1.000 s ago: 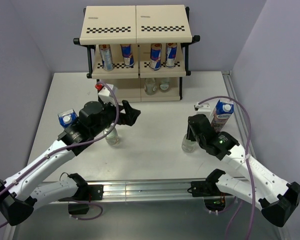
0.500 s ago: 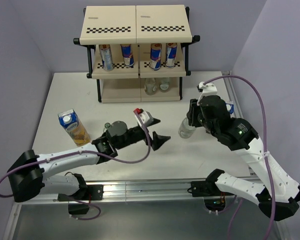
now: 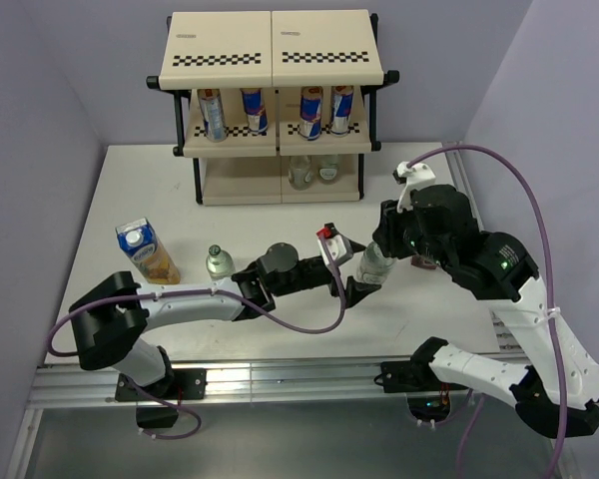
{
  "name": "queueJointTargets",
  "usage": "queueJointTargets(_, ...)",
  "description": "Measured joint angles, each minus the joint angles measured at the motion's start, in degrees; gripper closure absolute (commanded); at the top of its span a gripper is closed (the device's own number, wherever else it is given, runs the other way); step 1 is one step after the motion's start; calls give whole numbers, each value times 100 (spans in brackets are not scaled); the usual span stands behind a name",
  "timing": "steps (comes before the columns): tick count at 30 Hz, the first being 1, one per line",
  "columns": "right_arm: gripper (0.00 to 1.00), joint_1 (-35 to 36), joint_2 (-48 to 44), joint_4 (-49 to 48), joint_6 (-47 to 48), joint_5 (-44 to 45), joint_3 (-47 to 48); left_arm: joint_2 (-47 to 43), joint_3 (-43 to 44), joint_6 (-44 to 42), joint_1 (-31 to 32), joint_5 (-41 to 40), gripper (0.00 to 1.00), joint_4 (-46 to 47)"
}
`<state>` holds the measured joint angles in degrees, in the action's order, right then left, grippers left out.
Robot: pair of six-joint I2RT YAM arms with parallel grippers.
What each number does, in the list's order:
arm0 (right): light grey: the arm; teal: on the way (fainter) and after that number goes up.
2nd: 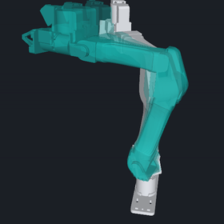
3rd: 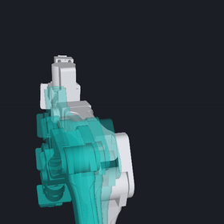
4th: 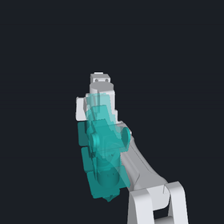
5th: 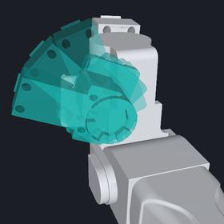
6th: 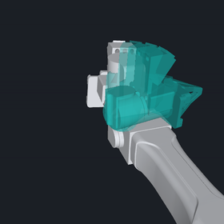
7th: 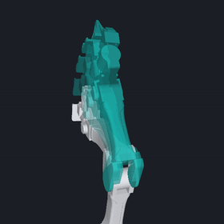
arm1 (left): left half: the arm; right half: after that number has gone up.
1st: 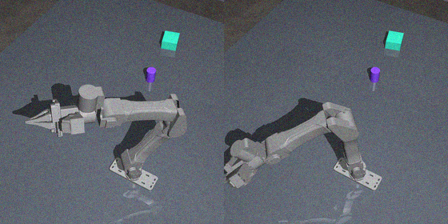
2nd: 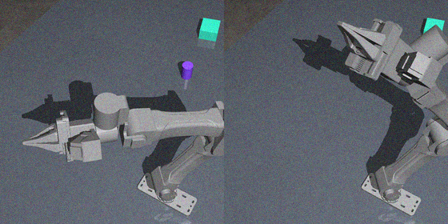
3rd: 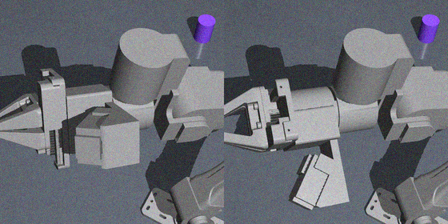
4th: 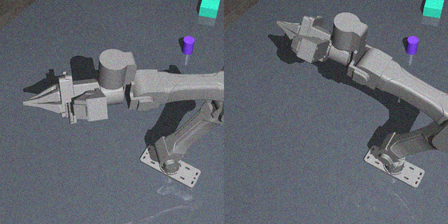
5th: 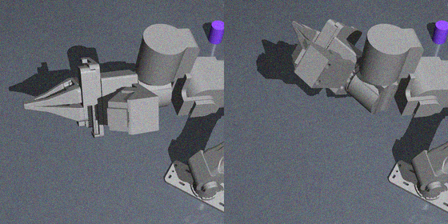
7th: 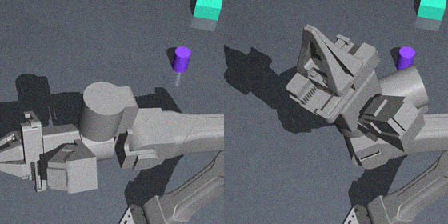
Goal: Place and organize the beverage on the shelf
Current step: Pick up the drink from the center of the board.
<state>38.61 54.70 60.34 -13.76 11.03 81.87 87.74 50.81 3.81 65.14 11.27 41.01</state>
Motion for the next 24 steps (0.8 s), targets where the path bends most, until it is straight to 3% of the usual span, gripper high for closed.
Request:
queueJointTargets(11,100,374,190,229,42,181,216,507,564,-22,83,-31,4,-74)
queueJointTargets(15,100,590,308,249,37,356,404,619,671,-63,85,-170,13,-275)
queueJointTargets(18,100,789,332,232,24,442,435,675,737,-127,83,-282,32,-323)
queueJointTargets(19,100,828,341,232,17,448,435,675,741,-138,85,-293,60,-337)
queueJointTargets(21,100,905,367,203,17,531,431,675,743,-199,109,-361,93,-361)
queueJointTargets(22,100,931,367,201,15,551,420,675,743,-181,111,-361,100,-372)
queueJointTargets(23,95,962,367,170,17,570,391,675,743,-188,111,-385,100,-391)
queueJointTargets(24,80,984,354,133,20,592,356,675,743,-181,114,-398,100,-398)
